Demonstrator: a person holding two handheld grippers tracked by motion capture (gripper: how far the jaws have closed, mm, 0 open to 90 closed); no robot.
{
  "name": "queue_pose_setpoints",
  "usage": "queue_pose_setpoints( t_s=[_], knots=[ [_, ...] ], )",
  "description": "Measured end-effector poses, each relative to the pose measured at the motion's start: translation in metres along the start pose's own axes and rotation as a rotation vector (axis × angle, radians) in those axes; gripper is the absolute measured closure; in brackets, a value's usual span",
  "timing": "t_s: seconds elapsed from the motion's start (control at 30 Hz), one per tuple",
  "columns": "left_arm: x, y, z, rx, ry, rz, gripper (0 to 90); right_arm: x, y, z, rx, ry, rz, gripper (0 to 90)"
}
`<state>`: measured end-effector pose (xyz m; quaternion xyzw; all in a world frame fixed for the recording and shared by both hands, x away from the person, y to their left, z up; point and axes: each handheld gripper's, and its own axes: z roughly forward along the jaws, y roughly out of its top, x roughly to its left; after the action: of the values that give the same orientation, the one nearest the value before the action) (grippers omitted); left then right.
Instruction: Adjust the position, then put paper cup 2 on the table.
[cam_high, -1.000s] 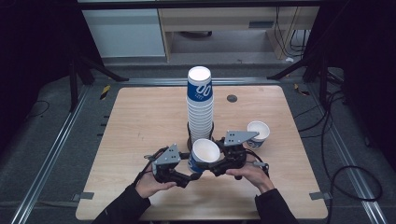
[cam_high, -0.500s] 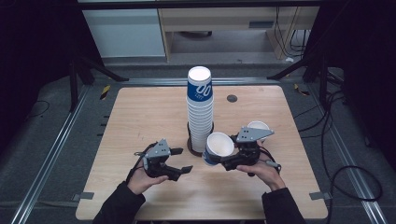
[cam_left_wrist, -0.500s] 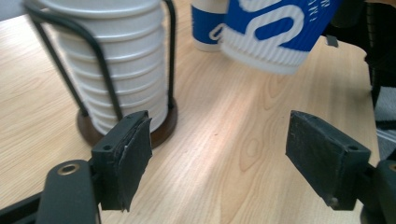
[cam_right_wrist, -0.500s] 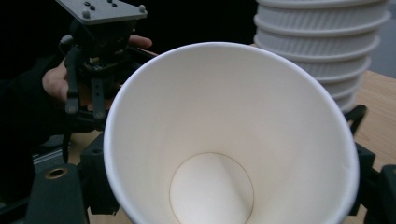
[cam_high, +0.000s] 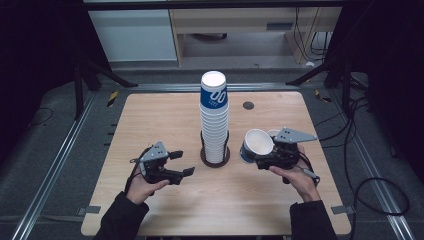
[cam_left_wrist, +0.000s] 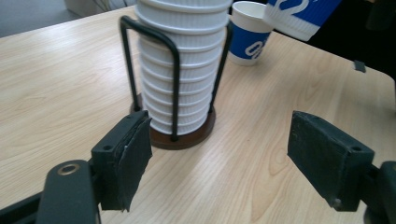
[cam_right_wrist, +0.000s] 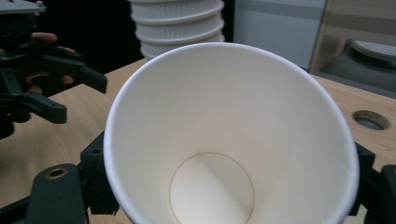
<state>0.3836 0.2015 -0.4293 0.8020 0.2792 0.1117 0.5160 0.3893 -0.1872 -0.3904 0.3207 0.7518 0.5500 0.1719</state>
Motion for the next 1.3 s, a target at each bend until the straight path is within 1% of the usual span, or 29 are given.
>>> queue_pose_setpoints(
  t_s=[0.13, 0.23, 0.37, 0.43, 0.5, 0.57, 0.63, 0.8, 0.87, 1.0, 1.2, 1.3],
  knots=[
    [0.003, -0.001, -0.002, 0.006, 0.014, -0.009, 21.2, -0.008, 0.001, -0.006, 0.004, -0.078, 0.007, 19.6],
    [0.004, -0.001, -0.002, 0.012, 0.018, -0.009, 21.1, -0.014, 0.000, -0.010, 0.009, -0.120, 0.016, 19.5],
    [0.006, -0.002, -0.001, 0.016, 0.019, -0.019, 21.1, -0.022, 0.002, -0.017, 0.002, -0.163, 0.028, 19.5],
    [0.007, -0.002, -0.001, 0.020, 0.023, -0.018, 21.1, -0.025, 0.004, -0.023, -0.003, -0.188, 0.032, 19.5],
    [0.007, -0.003, -0.001, 0.021, 0.021, -0.020, 21.1, -0.029, 0.006, -0.030, -0.020, -0.204, 0.044, 19.5],
    [0.007, -0.003, 0.000, 0.021, 0.019, -0.021, 21.1, -0.034, 0.006, -0.037, -0.025, -0.240, 0.048, 19.4],
    [0.008, -0.003, -0.001, 0.019, 0.023, -0.022, 21.1, -0.038, 0.006, -0.042, -0.035, -0.254, 0.059, 19.4],
    [0.009, -0.003, -0.002, 0.016, 0.023, -0.024, 21.2, -0.048, 0.005, -0.052, -0.047, -0.326, 0.067, 19.4],
    [0.010, -0.003, -0.003, 0.014, 0.026, -0.024, 21.2, -0.052, 0.004, -0.055, -0.047, -0.350, 0.074, 19.4],
    [0.011, -0.002, -0.005, 0.007, 0.033, -0.031, 21.2, -0.058, 0.002, -0.058, -0.038, -0.401, 0.073, 19.4],
    [0.011, -0.001, -0.007, 0.006, 0.036, -0.024, 21.2, -0.070, -0.004, -0.062, -0.026, -0.451, 0.091, 19.3],
    [0.012, -0.001, -0.007, 0.009, 0.036, -0.025, 21.2, -0.077, -0.007, -0.062, -0.007, -0.482, 0.098, 19.3]
  ],
)
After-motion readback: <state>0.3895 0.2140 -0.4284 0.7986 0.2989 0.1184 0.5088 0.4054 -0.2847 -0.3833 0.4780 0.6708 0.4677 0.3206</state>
